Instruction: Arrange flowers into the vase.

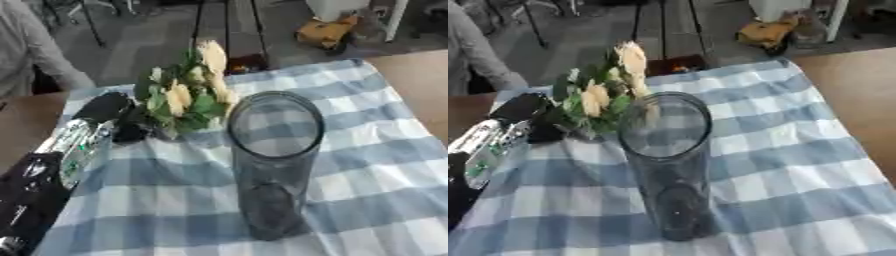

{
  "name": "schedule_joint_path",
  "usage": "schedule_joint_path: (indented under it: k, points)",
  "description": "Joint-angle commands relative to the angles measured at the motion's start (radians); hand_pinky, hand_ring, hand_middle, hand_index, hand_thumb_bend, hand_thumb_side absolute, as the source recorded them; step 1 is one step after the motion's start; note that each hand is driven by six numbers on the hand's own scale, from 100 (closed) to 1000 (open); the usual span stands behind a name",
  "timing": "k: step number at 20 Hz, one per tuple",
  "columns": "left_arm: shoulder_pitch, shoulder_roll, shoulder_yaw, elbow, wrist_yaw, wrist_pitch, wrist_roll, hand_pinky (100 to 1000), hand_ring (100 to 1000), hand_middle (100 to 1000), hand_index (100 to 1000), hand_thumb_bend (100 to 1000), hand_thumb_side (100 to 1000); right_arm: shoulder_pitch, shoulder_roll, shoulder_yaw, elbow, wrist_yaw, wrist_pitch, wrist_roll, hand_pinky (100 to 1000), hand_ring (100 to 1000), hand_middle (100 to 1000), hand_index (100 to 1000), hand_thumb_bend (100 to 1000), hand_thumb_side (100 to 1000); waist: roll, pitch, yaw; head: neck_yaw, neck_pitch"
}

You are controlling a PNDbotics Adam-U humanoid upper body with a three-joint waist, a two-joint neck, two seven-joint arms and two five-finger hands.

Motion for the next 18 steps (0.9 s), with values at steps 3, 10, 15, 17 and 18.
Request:
schedule_joint_path:
  k: [3,10,15,17,18]
  points:
    - [-0.022,0.042,0.017,-0.053,0.069,0.016,-0.016,100,100,100,179,100,791,-0.008,-0.012,-0.007,-0.016,-0.004,0.003,-0.006,819,808,507,814,100,748,-0.004,-0.028,0.003,0.001,0.007]
    - [-0.021,0.047,0.023,-0.116,0.101,0.035,-0.002,100,100,100,161,100,790,-0.008,-0.012,-0.007,-0.016,-0.008,0.007,-0.011,819,810,508,813,100,748,-0.007,-0.030,0.003,0.002,0.006]
    - [-0.017,0.047,0.033,-0.164,0.158,0.058,0.019,100,100,100,145,100,782,-0.008,-0.012,-0.008,-0.016,-0.011,0.008,-0.015,819,809,508,813,100,748,-0.008,-0.032,0.003,0.002,0.005]
    - [-0.018,0.042,0.046,-0.191,0.205,0.068,0.044,100,100,100,113,100,742,-0.009,-0.011,-0.008,-0.016,-0.012,0.009,-0.017,819,809,509,813,100,747,-0.009,-0.032,0.003,0.001,0.005]
    - [-0.017,0.042,0.050,-0.204,0.235,0.073,0.057,100,100,100,113,100,742,-0.009,-0.011,-0.008,-0.016,-0.013,0.009,-0.018,819,809,509,813,100,747,-0.009,-0.032,0.003,0.000,0.004]
